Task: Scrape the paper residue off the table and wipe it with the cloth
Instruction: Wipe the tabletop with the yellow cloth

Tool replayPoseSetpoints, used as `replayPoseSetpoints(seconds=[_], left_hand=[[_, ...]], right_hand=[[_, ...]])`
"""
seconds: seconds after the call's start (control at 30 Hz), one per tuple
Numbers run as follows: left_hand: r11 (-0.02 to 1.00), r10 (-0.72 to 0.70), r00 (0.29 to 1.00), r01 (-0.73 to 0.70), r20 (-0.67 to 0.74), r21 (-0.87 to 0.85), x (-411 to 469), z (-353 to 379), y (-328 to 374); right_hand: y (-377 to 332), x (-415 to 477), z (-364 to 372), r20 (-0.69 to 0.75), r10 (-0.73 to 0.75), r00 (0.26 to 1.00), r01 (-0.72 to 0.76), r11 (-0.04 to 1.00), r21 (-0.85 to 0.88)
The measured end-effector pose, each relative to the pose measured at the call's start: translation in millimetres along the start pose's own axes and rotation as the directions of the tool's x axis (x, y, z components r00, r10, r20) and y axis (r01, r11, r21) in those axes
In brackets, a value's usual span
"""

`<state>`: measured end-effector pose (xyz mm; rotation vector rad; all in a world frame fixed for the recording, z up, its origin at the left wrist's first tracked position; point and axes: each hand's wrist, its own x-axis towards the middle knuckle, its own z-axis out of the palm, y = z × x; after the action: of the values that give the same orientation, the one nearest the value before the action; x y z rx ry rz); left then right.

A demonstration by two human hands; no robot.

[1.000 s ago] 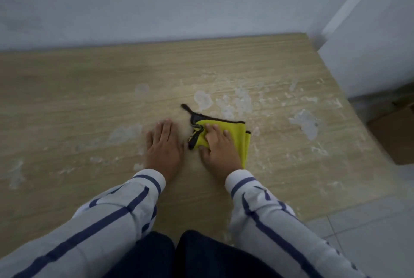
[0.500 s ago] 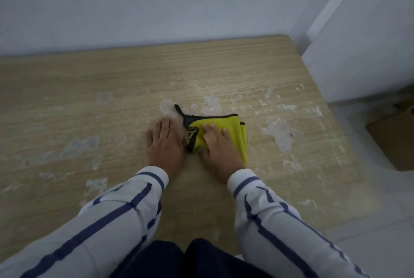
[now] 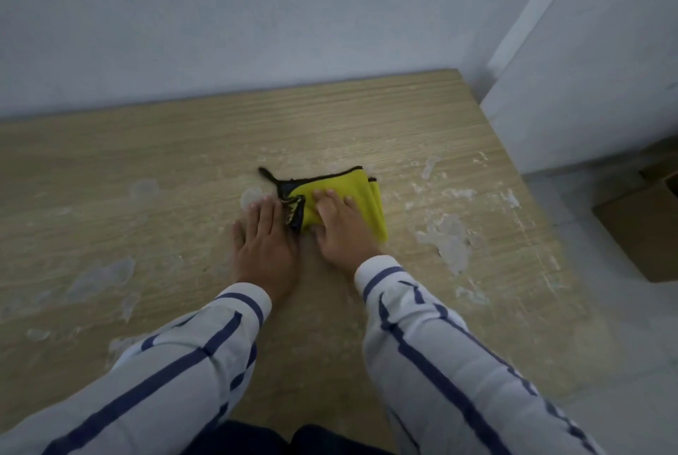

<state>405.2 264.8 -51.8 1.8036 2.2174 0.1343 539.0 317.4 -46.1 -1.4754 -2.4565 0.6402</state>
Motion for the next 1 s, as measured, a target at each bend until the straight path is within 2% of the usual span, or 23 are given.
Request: replayPoseSetpoints(seconds=[0.07, 0.17, 0.23, 0.27, 0.33, 0.37, 0.4, 0.47, 0.53, 0.6, 0.67, 0.7, 0.77, 0.83, 0.87, 0.9, 0.93, 1.0], left_hand=[[1.000, -0.013, 1.000, 0.013, 0.003, -0.004, 6.3, 0.2, 5.3], [0.997, -0.078, 0.997, 0.078, -0.022, -0.018, 15.7, 2.4, 19.5], [0.990, -0.138, 0.990, 0.137, -0.039, -0.024, 22.1, 5.0, 31.0], [0.986, -0.163, 0.986, 0.162, -0.045, -0.030, 25.6, 6.3, 36.8], [0.978, -0.204, 0.978, 0.202, -0.049, -0.044, 31.6, 8.7, 48.9], [0.975, -0.221, 0.974, 0.218, -0.054, -0.054, 34.7, 9.5, 54.7], [0.971, -0.235, 0.970, 0.231, -0.060, -0.063, 37.6, 10.7, 60.0], [0.965, -0.257, 0.964, 0.252, -0.074, -0.076, 42.1, 13.5, 67.4], [0.962, -0.271, 0.958, 0.265, -0.091, -0.071, 44.5, 15.7, 69.6], [0.960, -0.277, 0.956, 0.274, -0.094, -0.052, 44.8, 15.9, 67.8], [0.962, -0.274, 0.958, 0.272, -0.089, -0.034, 43.6, 15.0, 66.7], [0.962, -0.272, 0.959, 0.271, -0.084, -0.028, 43.0, 14.3, 67.6], [0.962, -0.273, 0.958, 0.273, -0.087, -0.018, 43.1, 14.2, 69.4], [0.961, -0.275, 0.958, 0.274, -0.087, -0.016, 44.0, 13.7, 70.3], [0.962, -0.273, 0.958, 0.272, -0.082, -0.019, 45.5, 13.3, 71.4], [0.963, -0.269, 0.960, 0.268, -0.078, -0.024, 47.5, 12.9, 73.3], [0.964, -0.266, 0.961, 0.265, -0.075, -0.030, 50.1, 12.3, 76.0], [0.966, -0.258, 0.963, 0.257, -0.071, -0.032, 57.2, 13.0, 83.7]], right_hand=[[39.0, 2.9, -13.1, -0.041, -0.007, 0.999, 0.006, 1.000, -0.019], [119.6, 2.7, -52.8, -0.166, 0.180, 0.970, -0.184, 0.983, -0.007], [171.4, 0.2, -87.3, -0.269, 0.347, 0.898, -0.360, 0.933, 0.000], [189.4, 1.3, -101.4, -0.303, 0.451, 0.840, -0.463, 0.886, 0.034], [195.1, 13.6, -110.6, -0.326, 0.590, 0.738, -0.579, 0.803, 0.141], [182.3, 24.6, -105.9, -0.323, 0.566, 0.758, -0.543, 0.823, 0.167], [163.8, 37.1, -94.6, -0.314, 0.474, 0.823, -0.448, 0.880, 0.155], [115.3, 56.1, -62.0, -0.230, 0.169, 0.958, -0.154, 0.985, 0.083], [73.6, 64.1, -38.4, -0.073, -0.105, 0.992, 0.106, 0.994, 0.005], [67.3, 76.2, -35.2, 0.018, -0.195, 0.981, 0.196, 0.980, -0.027], [90.3, 88.6, -48.2, -0.003, -0.192, 0.981, 0.192, 0.980, -0.058], [110.0, 93.5, -57.7, -0.044, -0.143, 0.989, 0.140, 0.988, -0.067], [159.3, 101.3, -84.4, -0.170, 0.054, 0.984, -0.064, 0.996, -0.055], [200.3, 101.0, -112.6, -0.260, 0.312, 0.914, -0.332, 0.943, -0.037], [208.7, 100.8, -120.3, -0.280, 0.408, 0.869, -0.428, 0.904, -0.011], [205.9, 102.3, -121.2, -0.289, 0.442, 0.849, -0.455, 0.890, 0.026], [191.6, 105.6, -117.3, -0.285, 0.399, 0.872, -0.401, 0.915, 0.053], [149.1, 113.6, -93.8, -0.213, 0.135, 0.968, -0.126, 0.990, 0.055]])
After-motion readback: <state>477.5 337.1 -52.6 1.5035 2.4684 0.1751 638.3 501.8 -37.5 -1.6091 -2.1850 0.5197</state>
